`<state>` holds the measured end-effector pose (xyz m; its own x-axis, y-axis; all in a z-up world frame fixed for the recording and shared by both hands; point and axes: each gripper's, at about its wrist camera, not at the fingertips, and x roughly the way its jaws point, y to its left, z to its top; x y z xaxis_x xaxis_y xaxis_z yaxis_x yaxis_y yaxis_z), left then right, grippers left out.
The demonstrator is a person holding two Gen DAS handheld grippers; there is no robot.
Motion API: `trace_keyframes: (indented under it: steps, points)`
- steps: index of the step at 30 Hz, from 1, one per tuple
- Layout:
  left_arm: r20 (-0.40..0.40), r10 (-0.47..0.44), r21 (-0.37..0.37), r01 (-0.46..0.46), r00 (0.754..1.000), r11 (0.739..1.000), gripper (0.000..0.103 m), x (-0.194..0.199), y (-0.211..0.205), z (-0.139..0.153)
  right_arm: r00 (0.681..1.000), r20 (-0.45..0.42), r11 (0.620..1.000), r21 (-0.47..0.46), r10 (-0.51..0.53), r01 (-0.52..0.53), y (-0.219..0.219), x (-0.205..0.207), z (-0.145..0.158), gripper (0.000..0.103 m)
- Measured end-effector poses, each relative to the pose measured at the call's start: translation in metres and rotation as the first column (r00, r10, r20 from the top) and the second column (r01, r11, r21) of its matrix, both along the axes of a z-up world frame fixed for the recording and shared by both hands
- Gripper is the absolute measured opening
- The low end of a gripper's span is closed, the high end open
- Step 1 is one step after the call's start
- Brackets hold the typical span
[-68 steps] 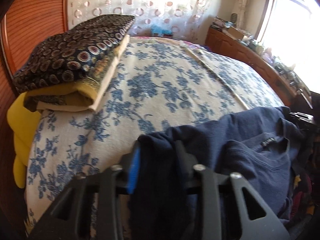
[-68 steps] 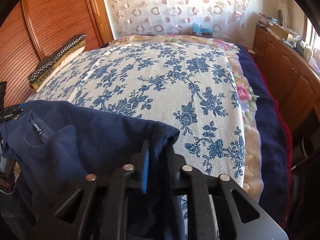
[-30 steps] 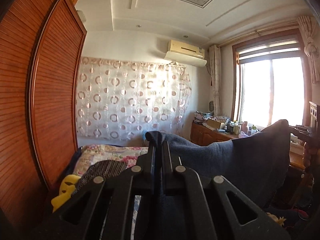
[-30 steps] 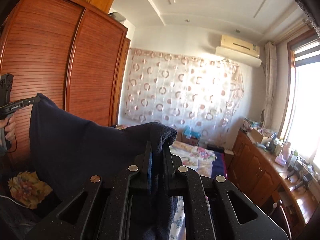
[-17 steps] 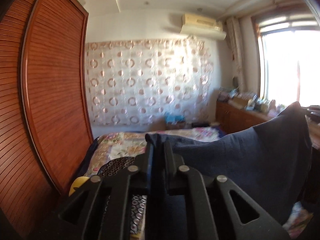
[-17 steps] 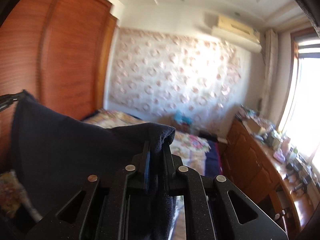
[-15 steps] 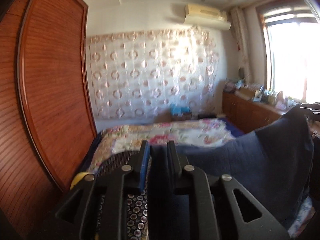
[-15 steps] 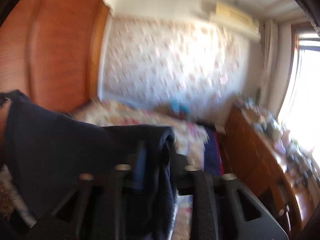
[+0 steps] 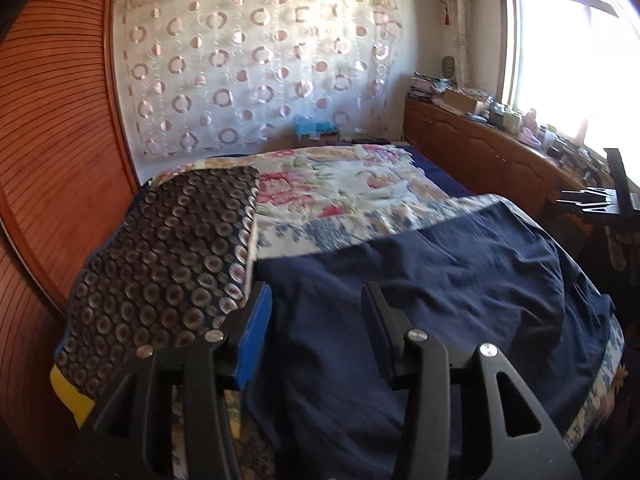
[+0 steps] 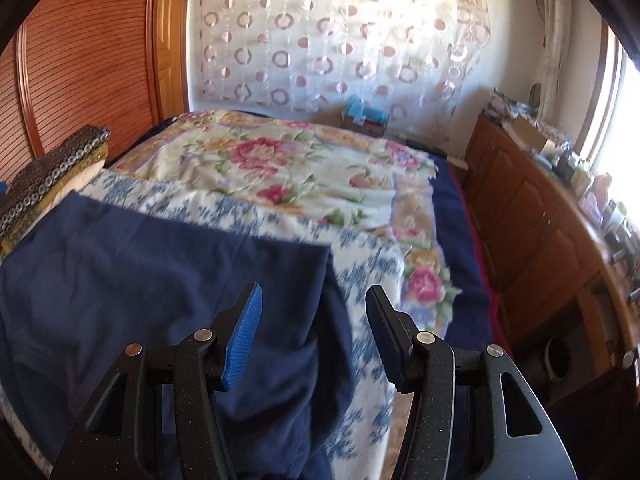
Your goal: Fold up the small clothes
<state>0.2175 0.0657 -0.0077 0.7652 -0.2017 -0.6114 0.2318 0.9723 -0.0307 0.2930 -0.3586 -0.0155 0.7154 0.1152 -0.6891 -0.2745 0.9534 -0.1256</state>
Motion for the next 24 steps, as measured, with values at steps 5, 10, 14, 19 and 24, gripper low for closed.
trace_keyframes:
  steps: [5, 10, 14, 19, 24]
  points:
    - [-0.064, -0.053, 0.011, 0.054, 0.997, 0.998, 0.046, -0.031, -0.015, -0.024, 0.998, -0.058, 0.999, 0.037, 0.003, -0.001, 0.000, -0.026, -0.021, 0.047]
    - [-0.131, -0.070, 0.022, 0.074, 0.989, 0.997, 0.046, -0.049, -0.030, -0.049, 0.995, -0.097, 0.998, 0.052, -0.028, 0.033, -0.006, -0.044, -0.040, 0.047]
    - [-0.179, -0.054, 0.047, 0.063, 0.982, 0.997, 0.046, -0.057, -0.037, -0.067, 0.988, -0.138, 0.994, 0.081, -0.068, 0.080, -0.019, -0.054, -0.053, 0.047]
    - [-0.200, -0.035, 0.052, 0.047, 0.979, 0.998, 0.046, -0.062, -0.037, -0.076, 0.985, -0.162, 0.992, 0.103, -0.055, 0.072, -0.019, -0.063, -0.058, 0.036]
    - [-0.218, -0.032, 0.048, 0.043, 0.975, 0.998, 0.046, -0.060, -0.036, -0.083, 0.990, -0.140, 0.995, 0.103, 0.000, 0.015, -0.008, -0.071, -0.054, 0.007]
